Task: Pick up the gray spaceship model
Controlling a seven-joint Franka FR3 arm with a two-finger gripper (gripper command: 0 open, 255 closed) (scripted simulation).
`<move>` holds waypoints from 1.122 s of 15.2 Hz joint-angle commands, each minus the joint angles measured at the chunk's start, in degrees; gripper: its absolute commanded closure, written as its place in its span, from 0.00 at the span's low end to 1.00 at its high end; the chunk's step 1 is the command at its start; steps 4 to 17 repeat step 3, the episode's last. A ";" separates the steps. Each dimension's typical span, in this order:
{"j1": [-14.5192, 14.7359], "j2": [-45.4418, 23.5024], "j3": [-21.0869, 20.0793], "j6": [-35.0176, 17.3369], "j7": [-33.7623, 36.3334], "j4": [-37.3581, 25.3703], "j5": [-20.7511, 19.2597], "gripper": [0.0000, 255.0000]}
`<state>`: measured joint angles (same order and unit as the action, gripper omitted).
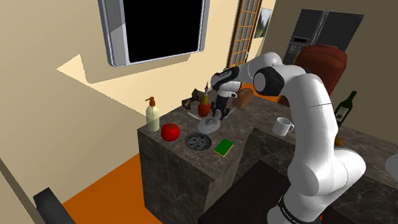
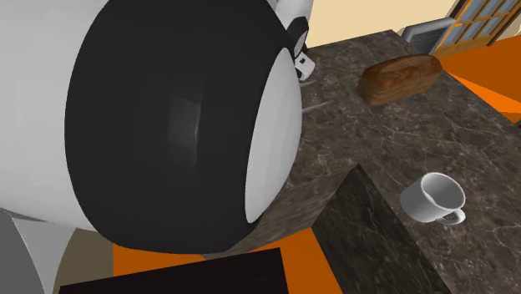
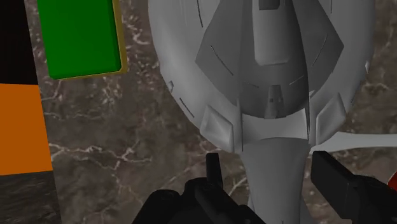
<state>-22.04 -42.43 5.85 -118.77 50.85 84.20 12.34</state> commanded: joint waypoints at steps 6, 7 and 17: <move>0.00 0.64 0.09 1.24 0.21 -0.63 -0.15 1.00; 0.00 0.64 0.09 1.24 0.21 -0.63 -0.15 1.00; 0.00 0.64 0.09 1.24 0.21 -0.63 -0.15 1.00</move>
